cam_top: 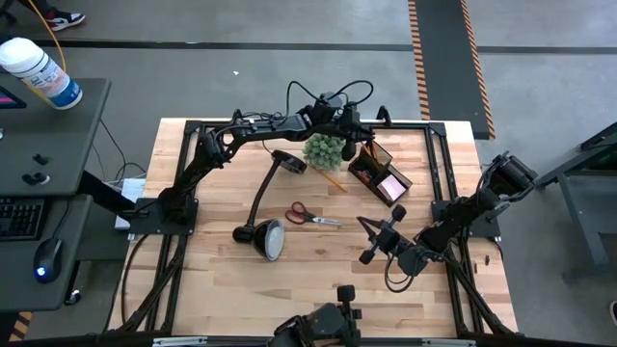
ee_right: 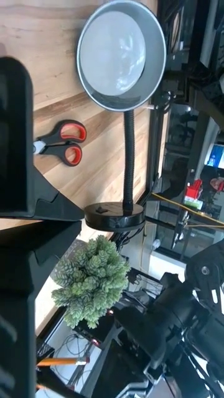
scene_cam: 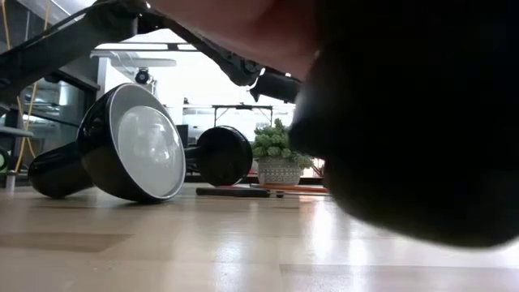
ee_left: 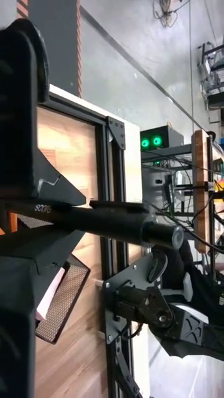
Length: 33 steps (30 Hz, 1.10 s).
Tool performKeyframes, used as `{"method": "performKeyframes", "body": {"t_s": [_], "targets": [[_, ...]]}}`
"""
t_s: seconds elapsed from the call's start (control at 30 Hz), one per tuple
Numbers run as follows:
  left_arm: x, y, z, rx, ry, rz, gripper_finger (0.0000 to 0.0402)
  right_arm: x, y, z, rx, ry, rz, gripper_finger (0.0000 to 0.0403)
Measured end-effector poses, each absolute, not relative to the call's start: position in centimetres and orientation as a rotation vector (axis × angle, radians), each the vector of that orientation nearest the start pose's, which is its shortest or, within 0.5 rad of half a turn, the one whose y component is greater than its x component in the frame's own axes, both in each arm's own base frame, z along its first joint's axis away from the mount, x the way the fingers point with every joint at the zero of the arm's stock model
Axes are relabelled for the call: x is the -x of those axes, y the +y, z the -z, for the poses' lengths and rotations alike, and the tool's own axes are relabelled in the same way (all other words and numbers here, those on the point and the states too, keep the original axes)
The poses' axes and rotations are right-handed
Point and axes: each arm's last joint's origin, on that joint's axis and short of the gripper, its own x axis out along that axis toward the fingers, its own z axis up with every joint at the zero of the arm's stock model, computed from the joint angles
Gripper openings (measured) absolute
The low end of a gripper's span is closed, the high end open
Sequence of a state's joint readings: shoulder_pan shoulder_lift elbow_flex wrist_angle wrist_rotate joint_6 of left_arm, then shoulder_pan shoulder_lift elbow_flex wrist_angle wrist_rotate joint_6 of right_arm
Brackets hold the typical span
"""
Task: Pick and place office supplies into organizer
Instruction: Put the pen into the top left section of the desk organizer, then put the pencil into the top left section of the desk organizer
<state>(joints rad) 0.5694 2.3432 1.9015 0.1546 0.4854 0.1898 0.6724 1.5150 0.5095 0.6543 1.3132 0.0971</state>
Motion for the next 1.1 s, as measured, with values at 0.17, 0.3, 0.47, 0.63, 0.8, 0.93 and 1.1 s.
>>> {"method": "performKeyframes", "body": {"t_s": [0.17, 0.3, 0.47, 0.63, 0.8, 0.93, 1.1], "targets": [[-46.3, 28.0, -21.6, -0.045, 0.252, -0.060, 0.0080, -21.9, 13.9, -16.6, 0.205, 0.165, 0.636, 0.0003], [-46.3, 28.0, -21.6, -0.042, 0.252, -0.060, 0.0110, -21.9, 13.9, -16.6, 0.205, 0.165, 0.636, 0.0002], [-46.3, 28.0, -21.6, -0.042, 0.253, -0.060, 0.0131, -21.9, 13.9, -16.6, 0.205, 0.165, 0.636, 0.0003], [-46.2, 28.0, -21.9, -0.034, 0.256, -0.060, 0.0135, -21.9, 13.9, -16.6, 0.205, 0.165, 0.636, 0.0001], [-45.4, 27.5, -24.2, -0.041, 0.266, -0.072, 0.0135, -21.9, 13.9, -16.6, 0.205, 0.165, 0.637, 0.0004], [-43.8, 27.0, -26.7, -0.120, 0.347, -0.092, 0.0136, -21.9, 13.9, -16.6, 0.214, 0.171, 0.636, 0.0001], [-41.0, 25.9, -30.5, -0.169, 0.432, -0.042, 0.0136, -21.9, 13.8, -16.5, 0.213, 0.175, 0.632, 0.0004]]}}
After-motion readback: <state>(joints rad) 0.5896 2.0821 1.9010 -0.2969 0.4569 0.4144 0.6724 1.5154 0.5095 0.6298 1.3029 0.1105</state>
